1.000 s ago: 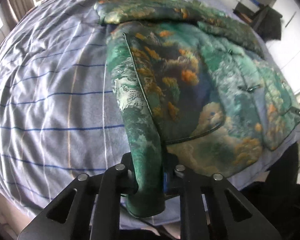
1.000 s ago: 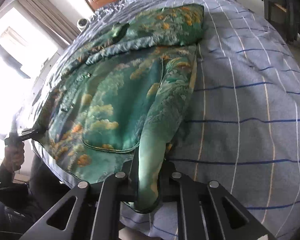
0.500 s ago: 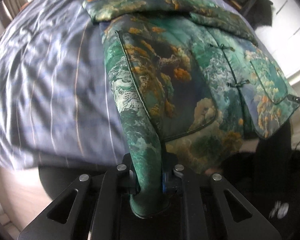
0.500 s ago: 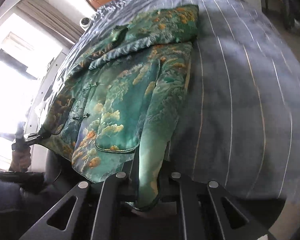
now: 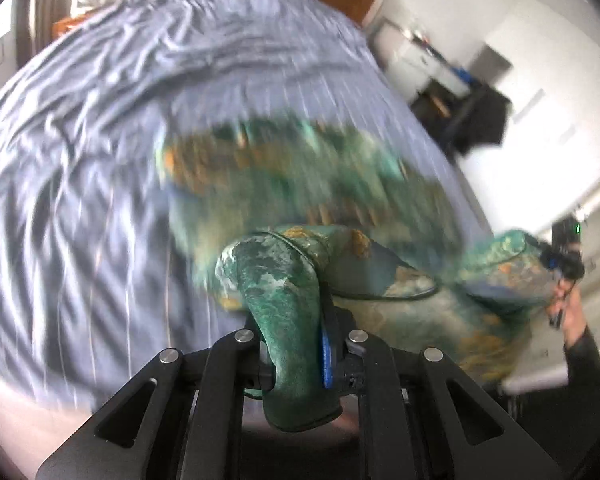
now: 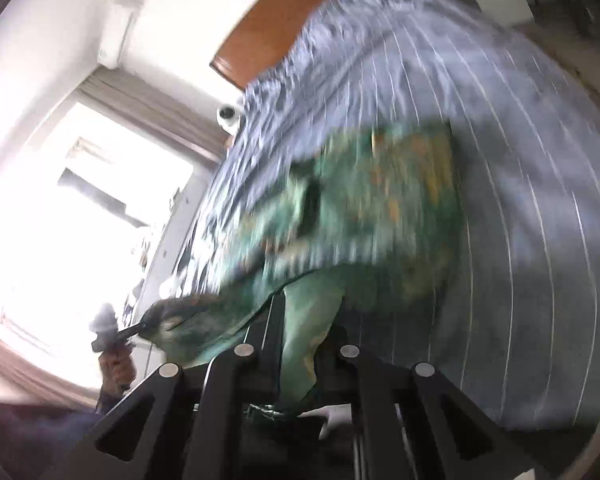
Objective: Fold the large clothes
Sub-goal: 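Grasp the jacket hem with the left gripper while the right gripper grasps the hem too, then lift the hem with both grippers and fold it over toward the collar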
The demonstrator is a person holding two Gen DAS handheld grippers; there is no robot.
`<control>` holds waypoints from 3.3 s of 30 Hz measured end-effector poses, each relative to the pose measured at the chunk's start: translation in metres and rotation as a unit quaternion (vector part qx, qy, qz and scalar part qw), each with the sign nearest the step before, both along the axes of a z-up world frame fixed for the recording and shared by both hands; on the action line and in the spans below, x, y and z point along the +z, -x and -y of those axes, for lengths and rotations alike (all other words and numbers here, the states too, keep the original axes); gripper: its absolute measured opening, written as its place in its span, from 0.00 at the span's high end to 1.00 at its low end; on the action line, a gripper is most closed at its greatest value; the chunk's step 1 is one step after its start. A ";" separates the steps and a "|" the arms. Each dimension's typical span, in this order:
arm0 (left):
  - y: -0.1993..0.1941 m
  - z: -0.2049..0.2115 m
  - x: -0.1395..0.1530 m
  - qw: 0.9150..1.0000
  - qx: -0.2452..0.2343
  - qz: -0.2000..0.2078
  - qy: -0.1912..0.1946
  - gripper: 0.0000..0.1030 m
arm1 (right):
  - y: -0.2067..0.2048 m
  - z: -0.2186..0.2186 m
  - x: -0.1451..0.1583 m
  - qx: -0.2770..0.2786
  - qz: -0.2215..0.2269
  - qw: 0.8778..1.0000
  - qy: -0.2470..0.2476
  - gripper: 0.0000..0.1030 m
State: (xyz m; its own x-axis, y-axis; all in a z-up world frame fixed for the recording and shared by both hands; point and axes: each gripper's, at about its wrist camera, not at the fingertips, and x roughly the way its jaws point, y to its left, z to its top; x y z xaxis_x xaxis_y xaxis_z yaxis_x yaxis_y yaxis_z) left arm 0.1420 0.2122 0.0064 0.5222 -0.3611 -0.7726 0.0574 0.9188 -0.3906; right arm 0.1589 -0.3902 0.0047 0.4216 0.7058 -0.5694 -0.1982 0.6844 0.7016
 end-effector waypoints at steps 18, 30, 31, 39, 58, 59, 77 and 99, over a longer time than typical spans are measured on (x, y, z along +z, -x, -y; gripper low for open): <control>-0.147 -0.076 -0.055 0.980 0.133 -0.049 0.142 0.02 | -0.202 0.010 -0.124 -0.191 -0.083 0.967 -0.146 0.13; -0.187 0.007 -0.115 0.991 0.083 -0.074 -0.077 0.33 | -0.213 -0.054 -0.103 -0.087 -0.019 0.975 0.202 0.13; -0.191 0.017 -0.118 0.989 0.081 -0.080 -0.095 0.54 | -0.209 -0.056 -0.105 -0.084 -0.010 0.975 0.204 0.21; -0.157 0.013 -0.043 0.981 0.119 0.022 -0.151 0.91 | -0.179 -0.092 -0.030 -0.075 0.125 0.934 0.327 0.86; -0.225 0.003 -0.169 0.956 0.191 0.053 -0.217 0.85 | -0.283 -0.127 -0.142 -0.090 0.086 0.891 0.436 0.86; -0.227 0.002 -0.172 0.956 0.191 0.053 -0.215 0.85 | -0.284 -0.124 -0.150 -0.094 0.082 0.894 0.430 0.86; -0.230 -0.002 -0.179 0.963 0.195 0.061 -0.177 0.83 | -0.298 -0.105 -0.171 -0.119 0.060 0.919 0.370 0.83; -0.225 -0.014 -0.177 0.968 0.207 0.068 -0.127 0.69 | -0.305 -0.080 -0.175 -0.131 0.034 0.951 0.277 0.81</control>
